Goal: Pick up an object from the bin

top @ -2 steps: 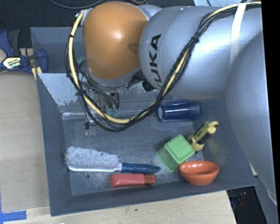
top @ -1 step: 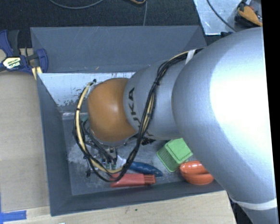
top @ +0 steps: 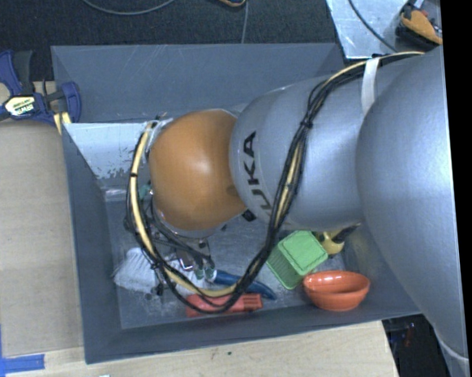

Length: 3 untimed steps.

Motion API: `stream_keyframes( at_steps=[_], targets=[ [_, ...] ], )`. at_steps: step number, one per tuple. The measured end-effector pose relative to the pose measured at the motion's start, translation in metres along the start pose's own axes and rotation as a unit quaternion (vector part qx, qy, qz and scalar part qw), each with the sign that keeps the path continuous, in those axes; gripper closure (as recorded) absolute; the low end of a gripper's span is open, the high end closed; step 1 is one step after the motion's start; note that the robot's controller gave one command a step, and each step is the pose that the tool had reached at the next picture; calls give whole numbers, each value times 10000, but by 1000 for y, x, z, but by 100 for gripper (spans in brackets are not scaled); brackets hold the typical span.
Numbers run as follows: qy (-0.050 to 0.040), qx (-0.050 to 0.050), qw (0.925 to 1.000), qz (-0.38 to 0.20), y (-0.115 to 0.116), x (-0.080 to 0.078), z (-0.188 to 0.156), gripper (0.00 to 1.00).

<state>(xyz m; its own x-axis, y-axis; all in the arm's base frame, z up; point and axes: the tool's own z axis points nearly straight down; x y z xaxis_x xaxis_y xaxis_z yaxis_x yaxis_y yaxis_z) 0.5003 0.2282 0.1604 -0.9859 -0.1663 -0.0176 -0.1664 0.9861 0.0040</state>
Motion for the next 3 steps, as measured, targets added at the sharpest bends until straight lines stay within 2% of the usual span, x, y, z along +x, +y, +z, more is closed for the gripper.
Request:
stream_keyframes(
  at_steps=[1, 2, 3],
  targets=[
    [90, 19, 9952, 976, -19, -18, 84, 0],
    [8, -4, 9936, 1127, -18, -24, 91, 0],
    [70, -1, 9950, 994, -17, -19, 85, 100]
  ],
)
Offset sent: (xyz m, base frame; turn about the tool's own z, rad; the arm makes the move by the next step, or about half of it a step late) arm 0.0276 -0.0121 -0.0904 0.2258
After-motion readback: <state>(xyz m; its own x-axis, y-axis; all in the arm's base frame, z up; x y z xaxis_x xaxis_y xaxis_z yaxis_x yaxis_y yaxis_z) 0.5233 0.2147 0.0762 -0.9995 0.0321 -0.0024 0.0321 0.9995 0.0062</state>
